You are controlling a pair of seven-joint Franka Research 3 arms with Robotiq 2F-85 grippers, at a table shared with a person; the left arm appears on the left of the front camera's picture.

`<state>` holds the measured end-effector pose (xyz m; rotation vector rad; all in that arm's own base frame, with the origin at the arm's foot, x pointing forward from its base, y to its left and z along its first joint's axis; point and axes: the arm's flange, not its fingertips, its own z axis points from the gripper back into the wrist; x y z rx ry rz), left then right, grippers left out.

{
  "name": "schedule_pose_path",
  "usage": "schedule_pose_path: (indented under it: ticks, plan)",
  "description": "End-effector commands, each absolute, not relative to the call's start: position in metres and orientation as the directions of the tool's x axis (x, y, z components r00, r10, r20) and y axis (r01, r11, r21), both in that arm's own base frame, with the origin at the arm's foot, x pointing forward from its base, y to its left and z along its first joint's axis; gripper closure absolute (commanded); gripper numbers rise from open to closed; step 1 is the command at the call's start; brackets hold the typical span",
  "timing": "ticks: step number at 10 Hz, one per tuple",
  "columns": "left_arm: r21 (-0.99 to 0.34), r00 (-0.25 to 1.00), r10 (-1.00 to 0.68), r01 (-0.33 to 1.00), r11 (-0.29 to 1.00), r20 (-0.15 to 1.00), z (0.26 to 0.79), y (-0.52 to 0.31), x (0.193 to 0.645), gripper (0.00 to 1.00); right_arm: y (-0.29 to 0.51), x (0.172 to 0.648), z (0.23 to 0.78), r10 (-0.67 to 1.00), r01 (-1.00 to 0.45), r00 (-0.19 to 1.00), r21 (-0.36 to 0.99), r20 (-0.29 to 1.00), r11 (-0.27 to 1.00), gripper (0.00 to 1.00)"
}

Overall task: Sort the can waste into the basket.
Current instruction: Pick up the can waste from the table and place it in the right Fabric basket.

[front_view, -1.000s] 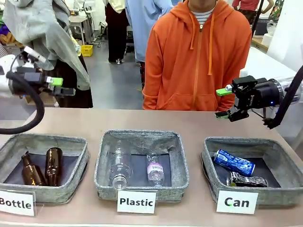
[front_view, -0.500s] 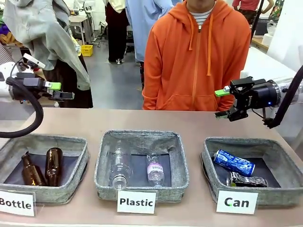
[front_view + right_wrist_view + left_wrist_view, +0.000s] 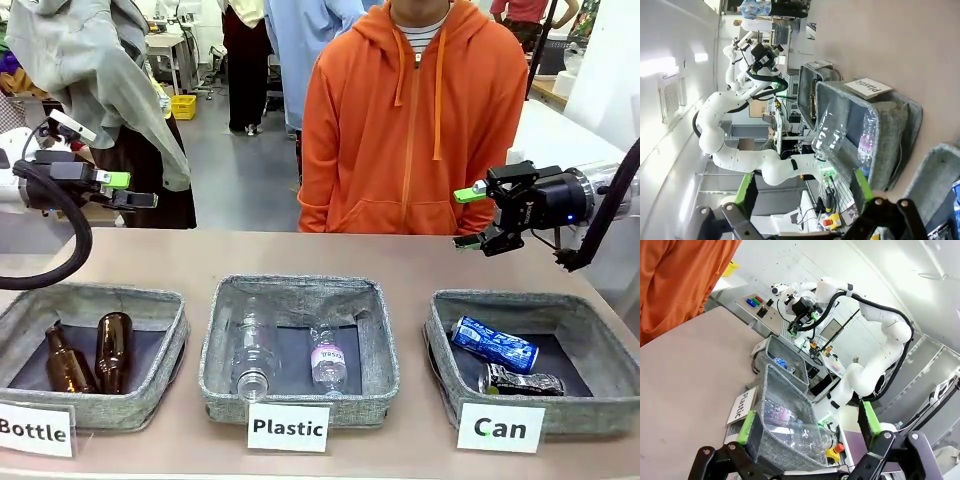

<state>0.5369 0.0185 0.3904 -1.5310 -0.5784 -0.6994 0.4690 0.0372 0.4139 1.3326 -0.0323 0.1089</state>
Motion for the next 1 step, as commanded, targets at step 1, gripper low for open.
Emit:
schedule_pose_path:
  ticks: [1]
  plan:
    - [-0.693, 0.692, -0.045, 0.717, -0.075, 0.721, 0.3924, 0.0184, 0.535, 0.0, 0.0363, 0.4658, 0.4145, 0.064, -0.1, 0.994, 0.966, 0.087, 0.237, 0.0]
